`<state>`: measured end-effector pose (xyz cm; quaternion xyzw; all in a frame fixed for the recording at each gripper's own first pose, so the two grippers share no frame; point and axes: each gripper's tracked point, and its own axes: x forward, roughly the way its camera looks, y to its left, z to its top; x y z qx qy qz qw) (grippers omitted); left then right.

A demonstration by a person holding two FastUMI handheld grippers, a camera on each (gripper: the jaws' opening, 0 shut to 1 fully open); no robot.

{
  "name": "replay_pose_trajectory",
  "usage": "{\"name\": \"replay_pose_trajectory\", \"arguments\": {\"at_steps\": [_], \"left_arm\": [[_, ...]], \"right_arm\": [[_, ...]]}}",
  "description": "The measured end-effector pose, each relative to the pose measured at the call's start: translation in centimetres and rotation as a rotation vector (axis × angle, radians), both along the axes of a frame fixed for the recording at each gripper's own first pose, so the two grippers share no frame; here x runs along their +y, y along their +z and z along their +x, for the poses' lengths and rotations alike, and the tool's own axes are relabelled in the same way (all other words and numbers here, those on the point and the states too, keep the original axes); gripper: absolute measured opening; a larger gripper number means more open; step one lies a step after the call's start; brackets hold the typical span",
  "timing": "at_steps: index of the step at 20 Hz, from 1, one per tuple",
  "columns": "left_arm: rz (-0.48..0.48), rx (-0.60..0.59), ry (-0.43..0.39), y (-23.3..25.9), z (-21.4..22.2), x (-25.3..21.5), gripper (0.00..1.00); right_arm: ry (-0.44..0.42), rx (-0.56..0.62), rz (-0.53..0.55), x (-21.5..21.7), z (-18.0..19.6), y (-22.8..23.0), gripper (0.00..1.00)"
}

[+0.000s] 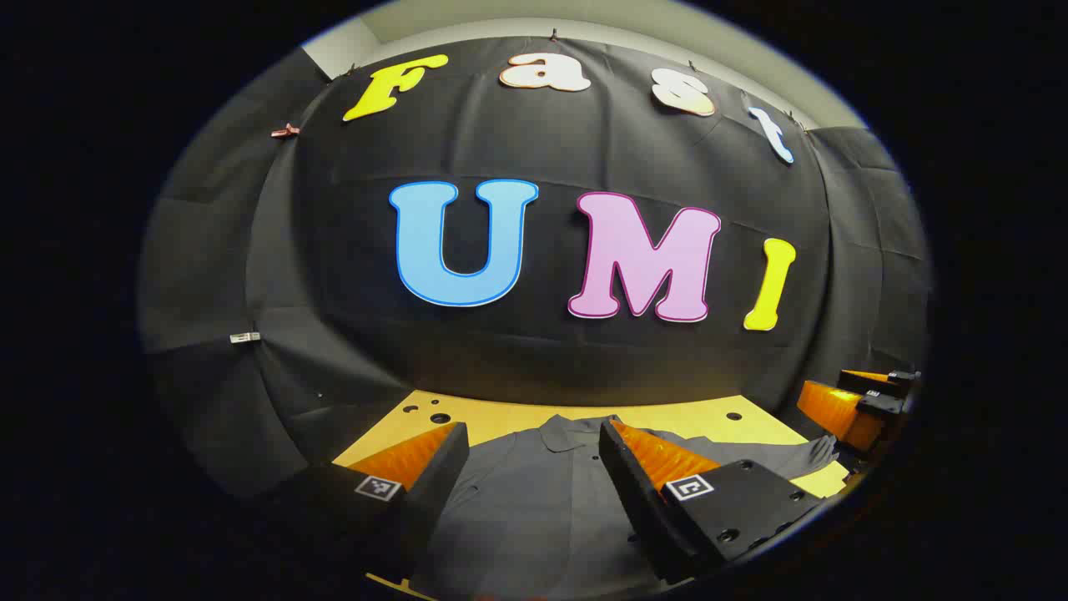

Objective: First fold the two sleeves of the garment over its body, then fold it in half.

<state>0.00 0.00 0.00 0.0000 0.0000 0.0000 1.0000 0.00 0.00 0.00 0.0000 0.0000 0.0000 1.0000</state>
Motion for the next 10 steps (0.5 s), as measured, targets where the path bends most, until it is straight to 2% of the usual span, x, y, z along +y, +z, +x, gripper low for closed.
{"name": "replay_pose_trajectory", "arguments": {"at_steps": [10], "left_arm": [[0.017, -0.003, 0.025, -0.2, 1.0, -0.5, 0.99]], "right_arm": [[0.044, -0.014, -0.029, -0.2, 1.4, 0.1, 0.98]]}}
